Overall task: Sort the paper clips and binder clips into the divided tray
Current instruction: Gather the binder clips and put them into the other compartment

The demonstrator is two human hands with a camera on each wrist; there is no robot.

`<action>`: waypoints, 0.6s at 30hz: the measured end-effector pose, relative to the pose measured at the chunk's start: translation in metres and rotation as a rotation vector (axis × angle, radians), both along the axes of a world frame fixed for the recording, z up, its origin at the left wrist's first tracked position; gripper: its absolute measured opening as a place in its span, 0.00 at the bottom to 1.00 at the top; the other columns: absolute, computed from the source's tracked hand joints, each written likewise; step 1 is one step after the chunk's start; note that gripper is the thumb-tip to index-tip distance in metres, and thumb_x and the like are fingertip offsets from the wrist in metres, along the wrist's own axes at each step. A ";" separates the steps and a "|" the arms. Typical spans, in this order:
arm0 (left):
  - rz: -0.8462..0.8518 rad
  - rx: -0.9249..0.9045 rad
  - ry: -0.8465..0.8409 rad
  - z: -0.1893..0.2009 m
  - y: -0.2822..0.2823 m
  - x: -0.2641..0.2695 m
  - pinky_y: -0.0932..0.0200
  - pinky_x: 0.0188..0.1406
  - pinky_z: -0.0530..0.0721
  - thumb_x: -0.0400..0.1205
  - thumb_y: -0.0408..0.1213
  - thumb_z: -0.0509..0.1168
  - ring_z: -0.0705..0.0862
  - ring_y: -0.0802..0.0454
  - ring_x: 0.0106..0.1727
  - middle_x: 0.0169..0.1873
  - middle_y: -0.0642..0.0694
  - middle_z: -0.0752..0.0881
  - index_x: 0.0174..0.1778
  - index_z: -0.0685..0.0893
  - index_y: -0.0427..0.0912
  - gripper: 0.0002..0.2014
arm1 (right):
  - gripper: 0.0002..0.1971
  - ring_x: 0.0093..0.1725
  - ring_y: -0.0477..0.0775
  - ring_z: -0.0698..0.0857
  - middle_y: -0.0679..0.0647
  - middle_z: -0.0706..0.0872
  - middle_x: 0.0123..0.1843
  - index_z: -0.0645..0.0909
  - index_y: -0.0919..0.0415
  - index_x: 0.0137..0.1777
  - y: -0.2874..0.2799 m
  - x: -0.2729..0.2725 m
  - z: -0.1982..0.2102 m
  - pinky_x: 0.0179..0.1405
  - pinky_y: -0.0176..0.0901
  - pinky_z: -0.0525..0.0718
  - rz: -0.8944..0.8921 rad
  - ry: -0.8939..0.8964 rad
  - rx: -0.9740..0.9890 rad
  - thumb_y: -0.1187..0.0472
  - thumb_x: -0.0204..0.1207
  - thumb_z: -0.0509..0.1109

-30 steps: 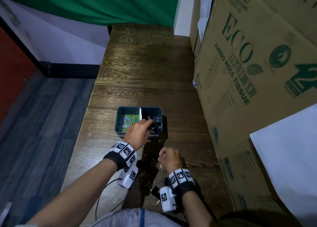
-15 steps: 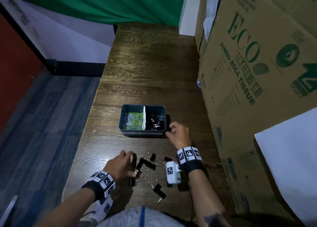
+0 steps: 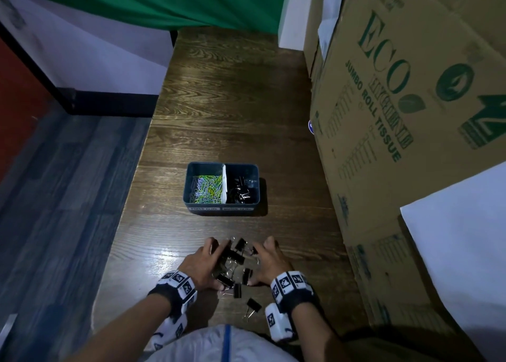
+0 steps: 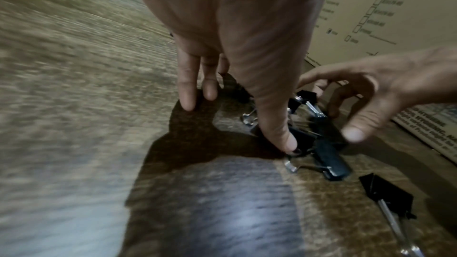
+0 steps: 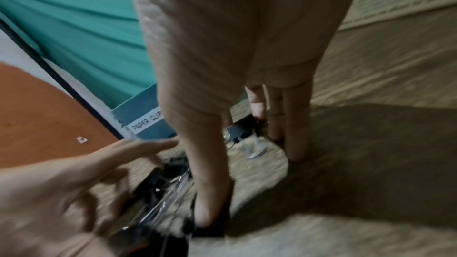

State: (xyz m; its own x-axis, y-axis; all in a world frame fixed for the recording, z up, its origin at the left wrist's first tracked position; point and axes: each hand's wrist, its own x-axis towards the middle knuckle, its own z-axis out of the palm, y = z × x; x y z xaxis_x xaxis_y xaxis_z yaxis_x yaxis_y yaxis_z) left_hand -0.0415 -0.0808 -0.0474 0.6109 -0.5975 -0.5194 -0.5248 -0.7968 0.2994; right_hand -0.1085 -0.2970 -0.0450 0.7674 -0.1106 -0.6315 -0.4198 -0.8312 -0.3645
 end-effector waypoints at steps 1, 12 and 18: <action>-0.012 0.006 0.001 0.000 -0.005 -0.001 0.44 0.55 0.84 0.61 0.62 0.78 0.78 0.38 0.62 0.72 0.40 0.59 0.81 0.39 0.61 0.63 | 0.52 0.74 0.56 0.68 0.48 0.60 0.70 0.65 0.39 0.76 0.004 0.002 0.000 0.69 0.61 0.79 -0.004 -0.033 0.002 0.52 0.53 0.89; 0.024 0.006 -0.030 0.014 -0.020 0.004 0.47 0.49 0.86 0.72 0.49 0.74 0.85 0.41 0.49 0.65 0.42 0.68 0.75 0.61 0.55 0.39 | 0.24 0.55 0.53 0.82 0.46 0.74 0.59 0.73 0.40 0.56 0.023 0.004 -0.004 0.56 0.53 0.84 -0.203 -0.155 -0.062 0.62 0.69 0.79; 0.050 -0.037 -0.045 0.014 -0.015 0.002 0.54 0.52 0.83 0.77 0.49 0.69 0.85 0.45 0.52 0.58 0.46 0.80 0.70 0.71 0.54 0.25 | 0.07 0.54 0.53 0.85 0.48 0.86 0.53 0.85 0.49 0.49 0.016 0.010 0.001 0.57 0.43 0.82 -0.217 -0.106 -0.117 0.62 0.75 0.71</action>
